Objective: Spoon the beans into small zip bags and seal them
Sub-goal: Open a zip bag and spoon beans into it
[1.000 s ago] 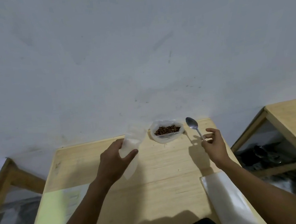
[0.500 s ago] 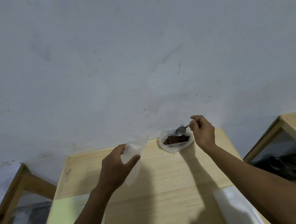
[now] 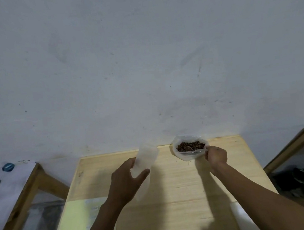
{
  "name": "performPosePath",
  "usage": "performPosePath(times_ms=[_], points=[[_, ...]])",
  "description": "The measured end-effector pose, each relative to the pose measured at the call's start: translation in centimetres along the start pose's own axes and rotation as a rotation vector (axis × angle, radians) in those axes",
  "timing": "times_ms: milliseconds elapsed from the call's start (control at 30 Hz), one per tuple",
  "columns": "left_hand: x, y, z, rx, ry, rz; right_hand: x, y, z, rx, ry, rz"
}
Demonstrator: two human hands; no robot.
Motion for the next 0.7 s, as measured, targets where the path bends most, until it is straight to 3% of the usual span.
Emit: performPosePath(times_ms=[367, 700], points=[[4.1, 0.3, 1.3, 0.042, 0.129, -0.141, -2.6, -2.0, -4.8, -0.161, 0.076, -0.016], [7.8, 2.7, 2.0, 0.061, 0.271, -0.204, -3.1, -7.1, -9.5, -0.249, 0.188, -0.139]])
Point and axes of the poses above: each hand's wrist, its own y-axis towards the middle knuckle, its own x-axis out of the palm, z = x × y, the point moved 9 cm from there along y, towards the middle knuckle, and after that the axes turned 8 degrees about y, right-handed, at the moved point
